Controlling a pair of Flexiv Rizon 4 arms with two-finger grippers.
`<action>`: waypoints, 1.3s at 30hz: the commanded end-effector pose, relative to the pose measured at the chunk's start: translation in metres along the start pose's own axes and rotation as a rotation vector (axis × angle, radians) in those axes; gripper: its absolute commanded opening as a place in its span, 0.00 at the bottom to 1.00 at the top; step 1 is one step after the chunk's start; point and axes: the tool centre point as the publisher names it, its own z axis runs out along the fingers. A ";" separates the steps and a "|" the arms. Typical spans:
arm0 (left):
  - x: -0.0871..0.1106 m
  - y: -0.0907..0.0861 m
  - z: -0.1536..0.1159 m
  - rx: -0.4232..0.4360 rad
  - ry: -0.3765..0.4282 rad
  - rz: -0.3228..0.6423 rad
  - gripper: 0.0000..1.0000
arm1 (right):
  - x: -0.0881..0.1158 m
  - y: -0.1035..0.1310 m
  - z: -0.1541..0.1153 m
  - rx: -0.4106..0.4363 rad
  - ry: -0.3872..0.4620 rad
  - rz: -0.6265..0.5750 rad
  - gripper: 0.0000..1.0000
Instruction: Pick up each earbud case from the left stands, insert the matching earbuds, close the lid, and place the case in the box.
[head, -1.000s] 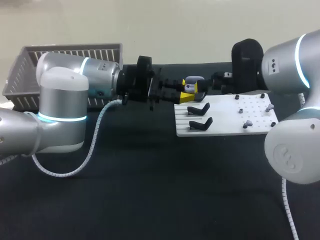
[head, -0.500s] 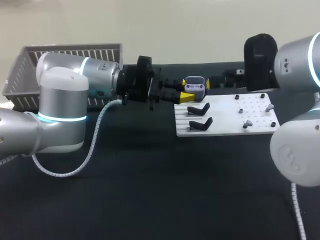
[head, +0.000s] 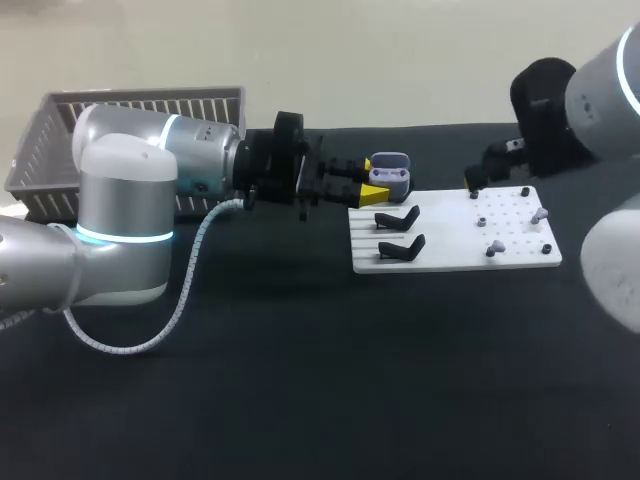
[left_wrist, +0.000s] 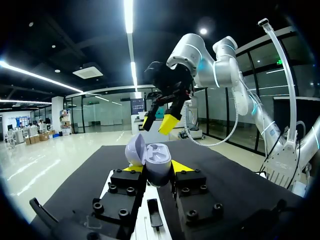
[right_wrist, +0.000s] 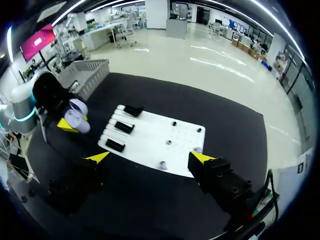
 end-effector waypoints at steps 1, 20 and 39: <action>0.001 0.000 0.000 -0.001 -0.001 0.001 0.00 | -0.002 -0.017 -0.009 0.249 0.104 -0.020 1.00; 0.001 0.000 0.000 -0.001 -0.001 0.001 0.00 | 0.014 -0.081 0.052 0.188 0.304 -0.167 1.00; 0.001 0.000 0.000 -0.001 -0.001 0.001 0.00 | 0.036 -0.089 0.086 0.065 0.343 -0.244 0.58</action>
